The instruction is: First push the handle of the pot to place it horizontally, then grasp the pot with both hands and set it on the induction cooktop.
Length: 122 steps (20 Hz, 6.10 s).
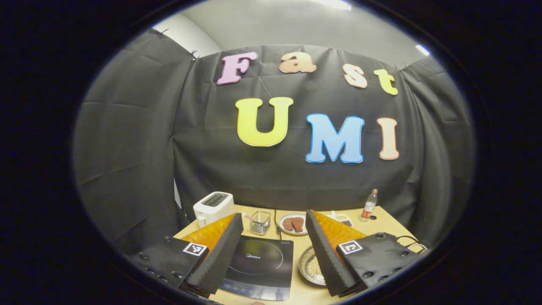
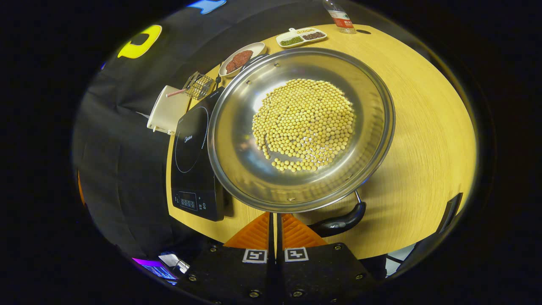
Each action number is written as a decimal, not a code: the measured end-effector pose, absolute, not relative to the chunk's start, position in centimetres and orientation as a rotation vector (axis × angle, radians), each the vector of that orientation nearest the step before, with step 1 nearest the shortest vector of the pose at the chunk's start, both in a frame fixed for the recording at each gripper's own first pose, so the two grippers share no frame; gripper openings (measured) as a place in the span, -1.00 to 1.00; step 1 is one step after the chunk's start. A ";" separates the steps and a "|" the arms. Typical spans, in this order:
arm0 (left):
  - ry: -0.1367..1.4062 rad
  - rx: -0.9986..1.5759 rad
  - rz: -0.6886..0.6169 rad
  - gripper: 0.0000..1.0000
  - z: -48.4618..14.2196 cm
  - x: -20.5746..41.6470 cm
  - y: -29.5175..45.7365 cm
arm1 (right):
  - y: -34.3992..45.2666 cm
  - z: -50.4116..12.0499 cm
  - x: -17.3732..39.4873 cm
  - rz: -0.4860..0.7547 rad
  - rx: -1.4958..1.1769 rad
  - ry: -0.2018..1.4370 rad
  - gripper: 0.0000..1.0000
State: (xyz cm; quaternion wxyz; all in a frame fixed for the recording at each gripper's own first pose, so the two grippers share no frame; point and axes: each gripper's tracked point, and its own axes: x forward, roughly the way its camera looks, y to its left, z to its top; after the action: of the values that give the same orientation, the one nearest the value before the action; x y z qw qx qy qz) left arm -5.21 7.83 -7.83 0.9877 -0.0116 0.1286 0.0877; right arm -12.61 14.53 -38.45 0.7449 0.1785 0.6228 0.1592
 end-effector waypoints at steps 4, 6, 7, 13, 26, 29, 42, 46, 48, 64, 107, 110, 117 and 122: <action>0.259 -0.018 0.155 0.92 -7.7 -4.8 6.2 | 13.1 -38.6 -12.6 0.336 0.386 1.360 -0.98; 0.255 -0.009 0.149 0.91 -7.6 -4.7 5.6 | 12.4 -38.6 -12.5 0.331 0.376 1.358 -0.98; 0.255 -0.003 0.143 0.91 -7.5 -4.7 5.2 | 12.0 -38.7 -12.5 0.331 0.367 1.357 -0.98; 0.254 0.012 0.119 0.89 -7.2 -4.4 3.3 | 9.3 -39.0 -12.1 0.312 0.309 1.344 -0.99; 0.247 0.029 0.098 0.89 -6.7 -4.2 -0.2 | 3.6 -40.1 -10.4 0.244 0.283 1.356 -0.98; 0.245 0.041 0.091 0.99 -6.6 -4.1 -0.7 | 2.0 -40.7 -9.7 0.211 0.260 1.356 -0.98; 0.266 0.042 0.113 0.94 -7.4 -3.3 -2.4 | -4.1 -41.3 -4.4 0.140 0.109 1.297 -0.99; 0.278 0.047 0.132 0.89 -7.8 -3.2 -3.2 | -5.4 -41.5 -2.4 0.152 0.074 1.283 -0.99; 0.281 0.054 0.144 0.89 -7.9 -3.3 -3.5 | -5.9 -41.6 -1.3 0.160 0.064 1.280 -0.99; 0.345 0.015 0.107 0.94 -12.0 -1.9 -5.2 | -9.0 -38.4 1.4 0.129 0.054 1.103 0.11; 1.028 -0.016 -0.182 0.87 -48.5 8.4 -4.8 | -6.3 -43.5 6.7 -0.002 0.073 0.994 0.80; 1.040 -0.016 -0.203 0.76 -49.2 8.6 -5.8 | -5.4 -43.7 6.9 0.005 0.091 0.994 0.64; 1.041 -0.034 -0.203 0.48 -49.2 8.7 -5.7 | -5.1 -43.8 6.7 0.013 0.111 1.005 0.21; 1.052 -0.046 -0.190 0.49 -49.0 8.6 -5.6 | -5.0 -43.7 6.7 0.002 0.120 1.016 0.22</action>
State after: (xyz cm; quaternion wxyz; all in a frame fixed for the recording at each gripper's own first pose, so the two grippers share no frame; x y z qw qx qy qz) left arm 8.63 -5.61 -49.05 0.8603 -0.0219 0.5012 -0.0905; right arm 6.69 -5.01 -43.72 0.8721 0.0573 0.4859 0.0009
